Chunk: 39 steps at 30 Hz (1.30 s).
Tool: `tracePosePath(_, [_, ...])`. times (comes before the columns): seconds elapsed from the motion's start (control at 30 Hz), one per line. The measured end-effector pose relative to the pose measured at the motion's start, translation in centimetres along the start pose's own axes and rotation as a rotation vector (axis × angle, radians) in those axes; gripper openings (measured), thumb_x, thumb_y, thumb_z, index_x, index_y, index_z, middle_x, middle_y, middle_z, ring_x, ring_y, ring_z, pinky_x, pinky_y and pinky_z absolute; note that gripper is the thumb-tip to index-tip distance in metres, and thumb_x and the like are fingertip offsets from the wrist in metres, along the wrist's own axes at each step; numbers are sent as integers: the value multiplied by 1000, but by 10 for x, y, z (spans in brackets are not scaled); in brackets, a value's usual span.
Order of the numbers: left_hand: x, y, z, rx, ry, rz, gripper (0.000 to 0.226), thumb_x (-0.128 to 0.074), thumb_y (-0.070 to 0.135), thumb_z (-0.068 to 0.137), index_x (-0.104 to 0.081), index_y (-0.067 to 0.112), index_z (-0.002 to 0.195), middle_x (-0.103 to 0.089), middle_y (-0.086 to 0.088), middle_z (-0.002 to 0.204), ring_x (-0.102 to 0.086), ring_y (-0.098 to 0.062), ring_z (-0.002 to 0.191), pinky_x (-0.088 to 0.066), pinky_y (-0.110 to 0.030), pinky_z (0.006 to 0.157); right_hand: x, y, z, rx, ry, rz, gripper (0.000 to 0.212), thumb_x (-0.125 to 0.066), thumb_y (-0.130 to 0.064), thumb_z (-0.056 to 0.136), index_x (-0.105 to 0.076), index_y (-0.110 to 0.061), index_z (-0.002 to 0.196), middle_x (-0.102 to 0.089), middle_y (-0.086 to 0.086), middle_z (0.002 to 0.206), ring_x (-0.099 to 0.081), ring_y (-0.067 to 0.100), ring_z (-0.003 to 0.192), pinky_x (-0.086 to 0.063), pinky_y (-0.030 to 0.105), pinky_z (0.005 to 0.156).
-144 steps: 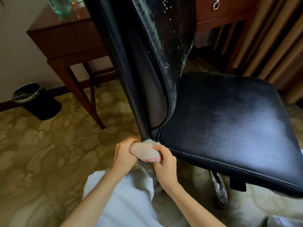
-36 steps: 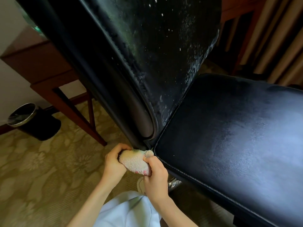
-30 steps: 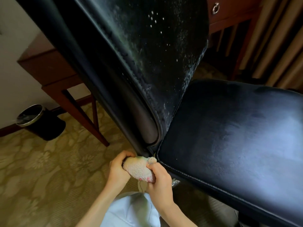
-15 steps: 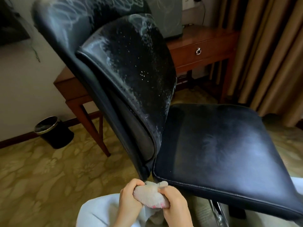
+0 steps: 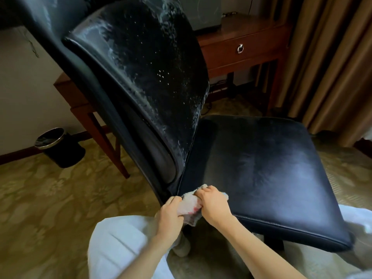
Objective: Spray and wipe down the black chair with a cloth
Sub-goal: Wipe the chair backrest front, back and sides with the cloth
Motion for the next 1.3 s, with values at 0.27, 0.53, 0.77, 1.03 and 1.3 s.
tracePosePath(0.27, [-16,7,-42,-24,-294,40,20,-58,41,87,-56,30,104,-58,10,98,-55,-12,85,-44,-25,69,-24,-4,-52,136,-1,-100,50,-52,-18,96,-39,-22,144,-38,-5,149,-29,17,137,-22,29,115])
tracePosePath(0.53, [81,-15,-36,-22,75,-97,37,-56,7,64,-62,34,88,-57,18,84,-53,-11,74,-41,-22,59,10,-49,-58,224,232,172,50,-91,-19,50,-74,-27,97,-71,-13,93,-64,7,86,-54,17,79])
tracePosePath(0.77, [143,-44,14,37,188,-16,44,-59,-4,62,-69,20,97,-68,-1,89,-63,-23,82,-51,-30,68,24,-104,-20,175,324,292,38,-55,-5,85,-58,-18,121,-60,-1,119,-50,19,113,-41,25,93])
tracePosePath(1.03, [138,-32,20,-6,152,-209,49,-61,-14,59,-72,26,84,-68,19,74,-64,1,72,-44,-6,61,17,-91,-22,171,325,445,41,-61,-3,76,-66,-22,112,-64,-8,107,-56,10,104,-40,13,87])
tracePosePath(1.3, [124,-36,14,98,83,-319,65,-67,-9,57,-65,53,77,-68,22,71,-64,4,70,-46,-10,62,9,-77,-25,148,277,382,37,-62,-34,60,-69,-45,95,-61,-23,87,-59,-8,80,-34,-1,76])
Point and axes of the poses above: each hand's wrist, its own z-axis towards the middle knuckle, its own x-axis out of the back of the hand, y = z × x, the point moved 7 cm from there along z, towards the middle knuckle
